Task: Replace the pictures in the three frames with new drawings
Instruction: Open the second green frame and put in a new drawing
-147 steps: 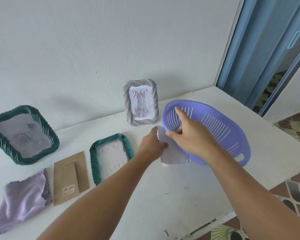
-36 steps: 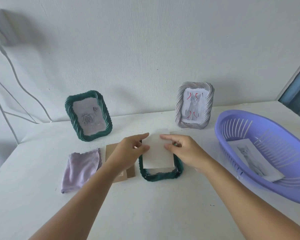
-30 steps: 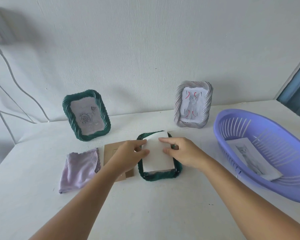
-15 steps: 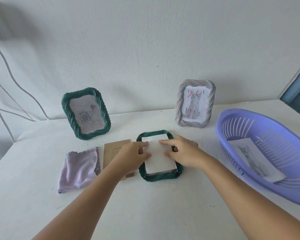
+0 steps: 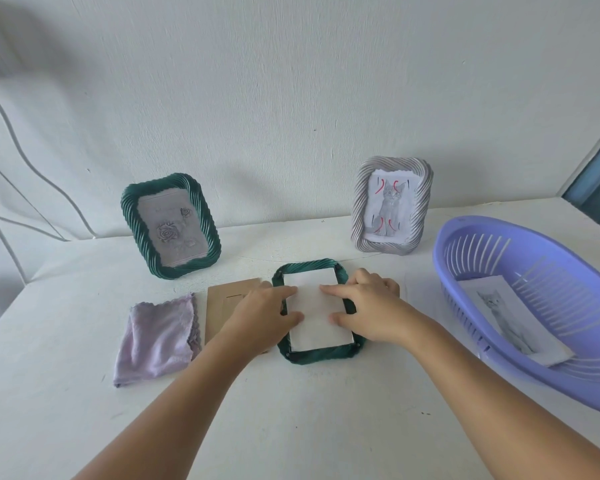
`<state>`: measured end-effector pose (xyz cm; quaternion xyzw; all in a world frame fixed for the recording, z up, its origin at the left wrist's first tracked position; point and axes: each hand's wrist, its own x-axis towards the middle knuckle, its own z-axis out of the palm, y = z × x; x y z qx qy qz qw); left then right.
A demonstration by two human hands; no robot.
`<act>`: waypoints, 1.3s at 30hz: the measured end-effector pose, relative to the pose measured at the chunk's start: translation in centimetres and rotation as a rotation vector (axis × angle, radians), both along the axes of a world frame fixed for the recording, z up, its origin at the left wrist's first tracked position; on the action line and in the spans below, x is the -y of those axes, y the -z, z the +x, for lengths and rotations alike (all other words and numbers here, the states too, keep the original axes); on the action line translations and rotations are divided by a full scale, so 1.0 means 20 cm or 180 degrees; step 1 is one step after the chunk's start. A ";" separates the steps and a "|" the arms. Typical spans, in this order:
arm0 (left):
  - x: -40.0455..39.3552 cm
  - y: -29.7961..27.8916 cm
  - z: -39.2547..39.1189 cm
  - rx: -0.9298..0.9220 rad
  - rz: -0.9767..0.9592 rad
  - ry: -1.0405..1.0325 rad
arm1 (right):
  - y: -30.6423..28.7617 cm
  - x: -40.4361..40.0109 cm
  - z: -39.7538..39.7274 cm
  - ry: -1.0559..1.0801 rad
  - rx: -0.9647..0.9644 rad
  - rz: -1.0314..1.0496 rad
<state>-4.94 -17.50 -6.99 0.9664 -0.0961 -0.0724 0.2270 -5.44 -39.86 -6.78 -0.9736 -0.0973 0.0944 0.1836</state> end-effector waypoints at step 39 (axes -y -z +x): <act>-0.29 -0.01 -0.10 0.0203 0.1110 -0.0800 | 0.01 0.01 -0.03 0.0029 -0.0077 0.0146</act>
